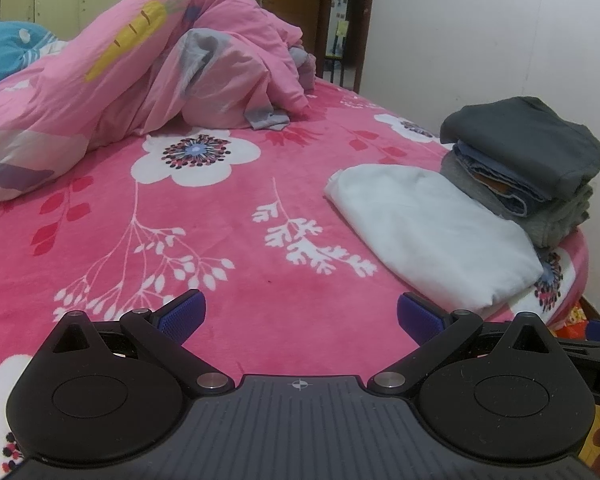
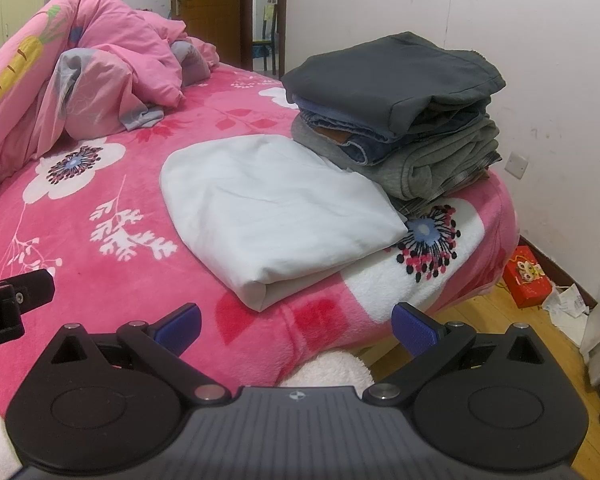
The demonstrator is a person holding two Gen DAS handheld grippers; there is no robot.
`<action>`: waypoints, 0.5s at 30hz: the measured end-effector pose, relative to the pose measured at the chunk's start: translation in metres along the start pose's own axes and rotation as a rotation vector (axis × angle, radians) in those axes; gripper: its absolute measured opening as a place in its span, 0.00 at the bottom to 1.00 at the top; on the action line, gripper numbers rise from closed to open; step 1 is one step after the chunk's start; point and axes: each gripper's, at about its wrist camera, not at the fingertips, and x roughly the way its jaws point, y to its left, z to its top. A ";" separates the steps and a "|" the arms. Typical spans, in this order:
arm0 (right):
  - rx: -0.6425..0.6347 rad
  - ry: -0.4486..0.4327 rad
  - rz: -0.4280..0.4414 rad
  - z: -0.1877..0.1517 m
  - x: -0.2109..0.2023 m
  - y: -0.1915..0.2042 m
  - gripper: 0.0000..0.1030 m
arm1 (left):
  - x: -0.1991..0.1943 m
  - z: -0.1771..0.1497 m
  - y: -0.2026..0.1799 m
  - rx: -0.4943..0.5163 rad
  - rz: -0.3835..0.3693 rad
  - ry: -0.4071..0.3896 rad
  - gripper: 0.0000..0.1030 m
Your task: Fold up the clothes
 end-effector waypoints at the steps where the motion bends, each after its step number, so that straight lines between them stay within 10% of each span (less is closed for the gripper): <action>1: 0.000 0.000 0.000 0.000 0.000 0.000 1.00 | 0.000 0.000 0.000 0.000 0.001 0.001 1.00; 15: 0.002 0.009 -0.001 -0.002 0.001 0.002 1.00 | 0.001 -0.001 0.003 -0.006 0.003 0.006 1.00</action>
